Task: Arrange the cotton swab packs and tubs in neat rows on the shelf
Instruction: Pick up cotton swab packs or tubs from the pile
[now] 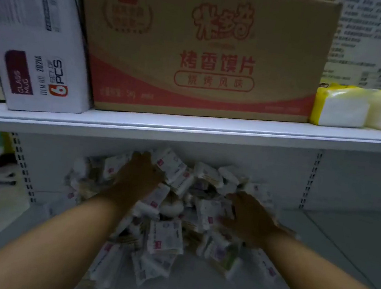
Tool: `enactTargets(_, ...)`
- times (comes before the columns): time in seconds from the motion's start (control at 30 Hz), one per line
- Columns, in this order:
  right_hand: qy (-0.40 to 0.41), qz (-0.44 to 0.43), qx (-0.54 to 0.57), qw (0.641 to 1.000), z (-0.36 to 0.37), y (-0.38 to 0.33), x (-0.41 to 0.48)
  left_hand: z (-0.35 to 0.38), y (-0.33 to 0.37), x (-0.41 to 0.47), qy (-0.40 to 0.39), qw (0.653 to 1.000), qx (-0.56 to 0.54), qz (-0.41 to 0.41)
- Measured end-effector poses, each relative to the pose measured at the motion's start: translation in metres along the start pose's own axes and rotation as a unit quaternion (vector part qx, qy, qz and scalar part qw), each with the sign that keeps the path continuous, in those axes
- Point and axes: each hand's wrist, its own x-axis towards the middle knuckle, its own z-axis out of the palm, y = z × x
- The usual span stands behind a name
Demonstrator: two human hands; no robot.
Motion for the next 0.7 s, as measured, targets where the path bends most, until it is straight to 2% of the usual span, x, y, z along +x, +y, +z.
enactTargets(0.1,0.002,-0.098,-0.06,0.993,-0.002,0.008,0.009,0.005,0.01,0.009,0.024,0.998,0.053,-0.022)
enactTargets(0.17,-0.017,-0.117,-0.065,0.991,-0.001,0.014,0.016,0.007,0.013,0.012,0.014,0.996,0.074,-0.038)
enactTargets(0.27,-0.005,-0.143,-0.088,0.986,0.001,0.022,0.028,0.011,0.016,0.015,0.008,0.994,0.093,-0.055)
enactTargets(0.37,-0.003,-0.144,-0.013,0.989,0.0,0.023,0.028,0.013,0.019,0.018,0.009,0.996,0.059,-0.062)
enactTargets(0.53,-0.008,-0.094,0.174,0.98,-0.003,0.017,0.024,0.009,0.03,0.01,0.038,0.991,-0.084,-0.102)
enactTargets(0.6,-0.008,-0.059,0.331,0.942,-0.006,0.012,0.023,0.006,0.036,0.007,0.069,0.982,-0.148,-0.091)
enactTargets(0.67,-0.017,-0.026,0.494,0.869,-0.01,0.007,0.025,-0.001,0.04,0.001,0.098,0.962,-0.237,-0.089)
enactTargets(0.7,-0.026,-0.014,0.55,0.835,-0.014,0.006,0.026,-0.005,0.041,-0.003,0.089,0.947,-0.296,-0.088)
